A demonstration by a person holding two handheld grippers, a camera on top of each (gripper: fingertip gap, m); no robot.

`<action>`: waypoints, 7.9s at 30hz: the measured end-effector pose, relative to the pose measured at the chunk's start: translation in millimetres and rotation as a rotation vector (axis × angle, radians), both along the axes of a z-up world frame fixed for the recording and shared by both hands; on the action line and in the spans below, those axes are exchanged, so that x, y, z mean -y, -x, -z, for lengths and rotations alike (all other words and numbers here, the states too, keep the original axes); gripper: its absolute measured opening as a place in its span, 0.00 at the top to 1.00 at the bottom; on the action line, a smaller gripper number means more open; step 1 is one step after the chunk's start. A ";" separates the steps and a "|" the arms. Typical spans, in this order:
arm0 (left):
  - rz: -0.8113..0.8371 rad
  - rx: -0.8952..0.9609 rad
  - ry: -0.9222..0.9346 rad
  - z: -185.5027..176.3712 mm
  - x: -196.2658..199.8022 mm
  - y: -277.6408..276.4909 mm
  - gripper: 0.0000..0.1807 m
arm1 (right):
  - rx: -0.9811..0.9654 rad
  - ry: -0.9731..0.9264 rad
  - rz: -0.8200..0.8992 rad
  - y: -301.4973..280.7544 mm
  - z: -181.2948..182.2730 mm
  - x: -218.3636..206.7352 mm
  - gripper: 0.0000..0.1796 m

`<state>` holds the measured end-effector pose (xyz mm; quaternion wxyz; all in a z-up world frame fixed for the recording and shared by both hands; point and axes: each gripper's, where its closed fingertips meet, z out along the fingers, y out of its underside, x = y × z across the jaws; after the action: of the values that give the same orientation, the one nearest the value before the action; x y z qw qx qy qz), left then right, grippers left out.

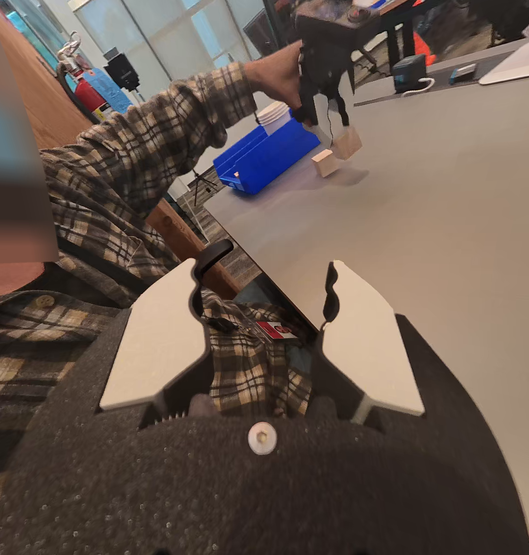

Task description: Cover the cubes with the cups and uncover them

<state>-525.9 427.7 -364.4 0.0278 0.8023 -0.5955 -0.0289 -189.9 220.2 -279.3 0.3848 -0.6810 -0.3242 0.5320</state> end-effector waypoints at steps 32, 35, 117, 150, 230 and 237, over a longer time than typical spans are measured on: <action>-0.068 0.087 0.057 41.4 -8.4 -19.6 0.65 | 0.030 0.038 -0.026 5.2 11.0 -12.2 0.55; -0.045 0.116 0.008 31.9 -12.8 -12.9 0.56 | 0.031 0.034 -0.024 4.3 10.4 -11.2 0.55; -1.535 0.096 -0.237 36.6 129.6 335.2 0.75 | -0.015 -0.003 -0.130 12.8 4.4 -28.0 0.55; 0.001 0.234 -0.038 57.0 -32.4 -128.2 0.75 | 0.068 0.003 -0.017 1.9 1.2 -23.2 0.55; -1.349 0.108 -0.147 -5.5 158.2 313.3 0.75 | 0.012 -0.046 -0.145 20.8 -4.2 -25.9 0.54; -0.844 0.216 -0.362 -124.1 37.4 168.0 0.75 | 0.010 -0.066 -0.107 11.6 -10.5 -18.7 0.54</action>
<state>-693.8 390.3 -240.3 -0.1654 0.9647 -0.2021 -0.0346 -201.5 238.9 -268.8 0.3766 -0.6523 -0.3792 0.5375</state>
